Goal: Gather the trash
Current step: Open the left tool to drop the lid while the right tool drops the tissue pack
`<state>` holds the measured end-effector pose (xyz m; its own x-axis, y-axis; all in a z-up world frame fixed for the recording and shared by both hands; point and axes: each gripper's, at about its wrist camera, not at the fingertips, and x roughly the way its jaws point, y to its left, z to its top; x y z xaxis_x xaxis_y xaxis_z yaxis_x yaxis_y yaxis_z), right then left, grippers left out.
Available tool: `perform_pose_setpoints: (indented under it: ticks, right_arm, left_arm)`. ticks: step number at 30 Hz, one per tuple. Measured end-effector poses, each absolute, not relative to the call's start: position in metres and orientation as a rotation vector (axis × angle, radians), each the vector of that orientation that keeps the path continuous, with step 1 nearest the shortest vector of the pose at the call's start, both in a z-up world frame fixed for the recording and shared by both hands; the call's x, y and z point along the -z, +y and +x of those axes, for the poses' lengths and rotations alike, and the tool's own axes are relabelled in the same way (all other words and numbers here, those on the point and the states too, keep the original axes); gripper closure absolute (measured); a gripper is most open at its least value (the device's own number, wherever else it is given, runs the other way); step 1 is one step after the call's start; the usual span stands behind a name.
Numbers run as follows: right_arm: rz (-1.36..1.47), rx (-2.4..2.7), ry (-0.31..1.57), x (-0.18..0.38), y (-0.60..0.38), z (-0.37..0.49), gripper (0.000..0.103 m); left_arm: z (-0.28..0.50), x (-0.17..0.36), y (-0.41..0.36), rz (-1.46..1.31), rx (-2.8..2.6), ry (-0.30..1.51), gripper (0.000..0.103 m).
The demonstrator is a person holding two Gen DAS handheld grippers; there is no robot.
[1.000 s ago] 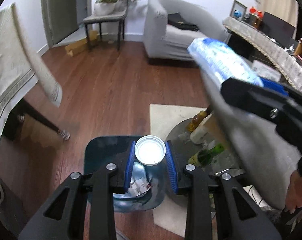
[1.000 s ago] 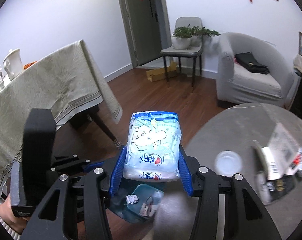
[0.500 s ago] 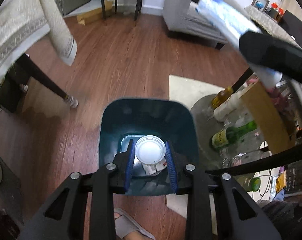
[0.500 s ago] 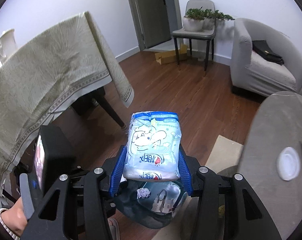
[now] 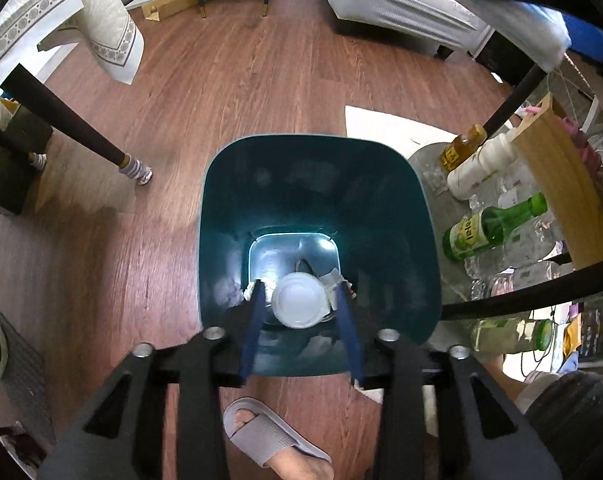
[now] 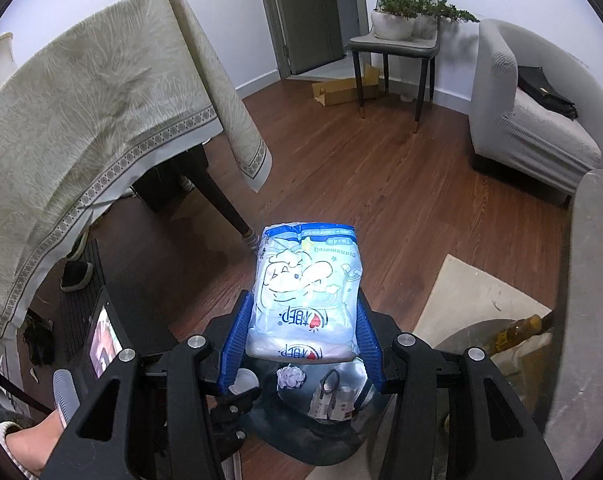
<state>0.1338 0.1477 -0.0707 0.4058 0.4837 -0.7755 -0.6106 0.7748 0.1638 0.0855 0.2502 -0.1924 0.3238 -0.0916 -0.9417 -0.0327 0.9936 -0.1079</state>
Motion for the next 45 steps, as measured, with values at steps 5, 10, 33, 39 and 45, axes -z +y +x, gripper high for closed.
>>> perform_pose_setpoints:
  ticks: [5,10,33,39,45]
  right_arm:
    - [-0.155,-0.687,0.942,0.080,0.153,0.139,0.053]
    - [-0.149,-0.672,0.971,0.093,0.156,0.145,0.053]
    - [-0.221,-0.663,1.177,0.185,0.187,0.140,0.053]
    - [-0.262,-0.670,1.217,0.197,0.193,0.134,0.052]
    - [-0.287,-0.672,1.226,0.202,0.192,0.131,0.031]
  left_arm:
    - [0.081,0.187,0.258,-0.126,0.046,1.222,0.048]
    - [0.076,0.173,0.269,-0.135,0.008,1.188,0.045]
    - [0.046,0.046,0.289,-0.173,-0.038,0.913,0.045]
    - [0.040,0.025,0.289,-0.171,-0.036,0.869,0.045]
    - [0.036,0.007,0.287,-0.176,-0.028,0.820,0.037]
